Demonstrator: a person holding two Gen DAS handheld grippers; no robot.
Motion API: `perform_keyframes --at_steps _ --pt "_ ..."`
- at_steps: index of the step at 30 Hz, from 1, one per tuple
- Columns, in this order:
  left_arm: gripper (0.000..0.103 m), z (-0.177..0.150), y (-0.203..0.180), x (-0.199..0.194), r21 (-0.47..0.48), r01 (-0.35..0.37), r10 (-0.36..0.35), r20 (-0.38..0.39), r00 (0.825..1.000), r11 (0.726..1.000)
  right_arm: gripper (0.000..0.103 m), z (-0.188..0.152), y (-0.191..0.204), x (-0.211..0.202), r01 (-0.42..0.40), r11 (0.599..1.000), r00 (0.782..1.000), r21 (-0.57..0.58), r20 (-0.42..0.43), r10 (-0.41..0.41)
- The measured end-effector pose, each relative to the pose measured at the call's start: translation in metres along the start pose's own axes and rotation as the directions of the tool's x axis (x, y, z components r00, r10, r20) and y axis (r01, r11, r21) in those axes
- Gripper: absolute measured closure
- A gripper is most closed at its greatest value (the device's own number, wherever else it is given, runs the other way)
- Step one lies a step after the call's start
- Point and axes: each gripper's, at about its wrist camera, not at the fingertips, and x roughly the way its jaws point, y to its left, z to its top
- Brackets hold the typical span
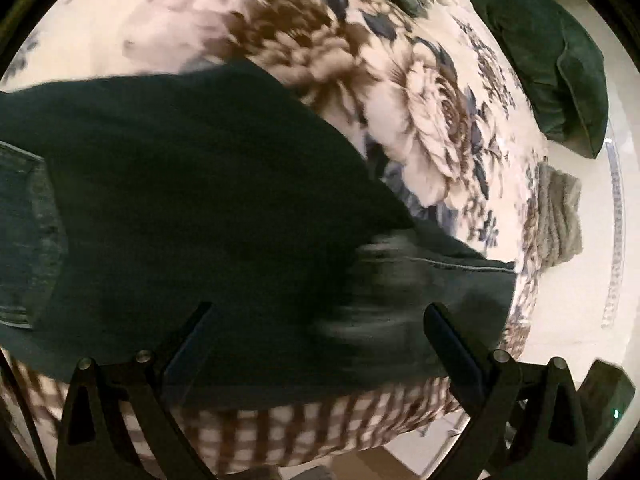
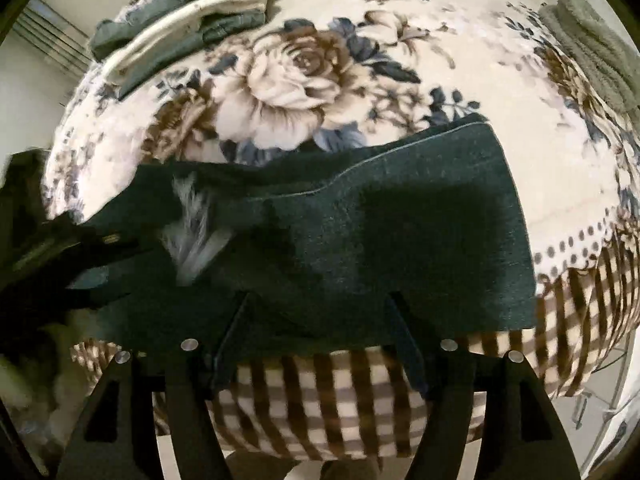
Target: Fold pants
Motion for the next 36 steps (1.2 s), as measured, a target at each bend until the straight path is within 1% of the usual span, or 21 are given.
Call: perform_keyframes --at_steps 2,5,8,10,11,13,16,18,19,20,21,22,23,24,25,28,29,30,31,34,36 --pt "0.000 0.002 -0.006 0.009 -0.012 0.016 -0.016 -0.009 1.000 1.000 0.033 -0.002 -0.011 -0.011 -0.027 0.999 0.999 0.025 0.020 0.027" --pt "0.000 -0.001 -0.011 0.019 0.000 -0.018 0.018 -0.024 1.000 1.000 0.033 0.004 -0.029 -0.011 0.008 0.998 1.000 0.068 0.005 -0.008" --pt "0.000 -0.006 -0.020 0.035 0.043 -0.101 0.102 -0.034 0.994 0.994 0.033 0.011 -0.044 0.002 0.098 0.993 0.995 0.069 -0.020 -0.097" --pt "0.000 -0.009 -0.029 0.050 0.099 -0.213 0.217 -0.027 0.976 0.972 0.033 0.014 -0.052 0.015 0.168 0.983 0.985 0.076 -0.058 -0.164" --pt "0.000 -0.011 -0.031 0.054 0.117 -0.244 0.248 -0.020 0.969 0.963 0.033 0.016 -0.056 0.019 0.166 0.982 0.985 0.085 -0.070 -0.160" --pt "0.000 -0.015 -0.040 0.067 0.175 -0.330 0.337 -0.008 0.942 0.928 0.033 0.018 -0.061 0.025 0.178 0.979 0.981 0.097 -0.089 -0.170" --pt "0.002 -0.024 -0.050 0.079 0.239 -0.416 0.417 0.048 0.908 0.877 0.033 0.021 -0.060 0.032 0.206 0.975 0.975 0.084 -0.104 -0.197" --pt "0.016 -0.031 -0.055 0.080 0.277 -0.448 0.436 0.106 0.893 0.850 0.033 0.021 -0.059 0.034 0.209 0.975 0.974 0.077 -0.104 -0.201" --pt "0.037 -0.035 -0.058 0.079 0.305 -0.462 0.441 0.138 0.887 0.833 0.033 0.021 -0.058 0.034 0.208 0.976 0.974 0.072 -0.102 -0.200" --pt "0.064 -0.039 -0.061 0.075 0.333 -0.466 0.434 0.170 0.885 0.820 0.033 0.021 -0.058 0.034 0.205 0.976 0.975 0.071 -0.102 -0.198" --pt "0.074 -0.042 -0.064 0.074 0.349 -0.466 0.429 0.183 0.885 0.813 0.033 0.021 -0.057 0.035 0.202 0.977 0.976 0.069 -0.101 -0.195" --pt "0.088 -0.043 -0.064 0.071 0.365 -0.470 0.428 0.196 0.882 0.803 0.033 0.020 -0.056 0.035 0.205 0.977 0.975 0.063 -0.100 -0.198" --pt "0.092 -0.043 -0.061 0.067 0.365 -0.471 0.425 0.203 0.882 0.803 0.033 0.020 -0.056 0.035 0.207 0.977 0.975 0.059 -0.099 -0.201" --pt "0.092 -0.040 -0.053 0.064 0.358 -0.448 0.405 0.192 0.894 0.819 0.033 0.020 -0.056 0.035 0.200 0.978 0.976 0.056 -0.101 -0.194" --pt "0.092 -0.038 -0.048 0.061 0.353 -0.437 0.397 0.183 0.899 0.827 0.033 0.020 -0.055 0.035 0.197 0.979 0.976 0.053 -0.104 -0.191" --pt "0.092 -0.034 -0.046 0.057 0.338 -0.424 0.390 0.165 0.906 0.840 0.033 0.019 -0.047 0.038 0.217 0.976 0.971 0.030 -0.109 -0.212" --pt "0.091 -0.032 -0.043 0.053 0.321 -0.406 0.374 0.158 0.914 0.856 0.033 0.020 -0.046 0.039 0.226 0.974 0.969 0.025 -0.111 -0.222" --pt "0.091 -0.030 -0.040 0.041 0.280 -0.363 0.333 0.149 0.931 0.889 0.033 0.020 -0.044 0.040 0.230 0.973 0.968 0.027 -0.113 -0.226" --pt "0.091 -0.029 -0.036 0.031 0.253 -0.342 0.312 0.151 0.938 0.905 0.033 0.021 -0.043 0.038 0.228 0.973 0.968 0.040 -0.114 -0.222" --pt "0.073 -0.036 -0.011 -0.020 0.139 -0.246 0.216 0.203 0.955 0.959 0.033 0.024 -0.037 0.033 0.222 0.973 0.969 0.066 -0.122 -0.212" --pt "0.064 -0.045 0.017 -0.055 0.053 -0.186 0.168 0.249 0.954 0.981 0.033 0.022 -0.032 0.026 0.203 0.975 0.974 0.087 -0.118 -0.193"
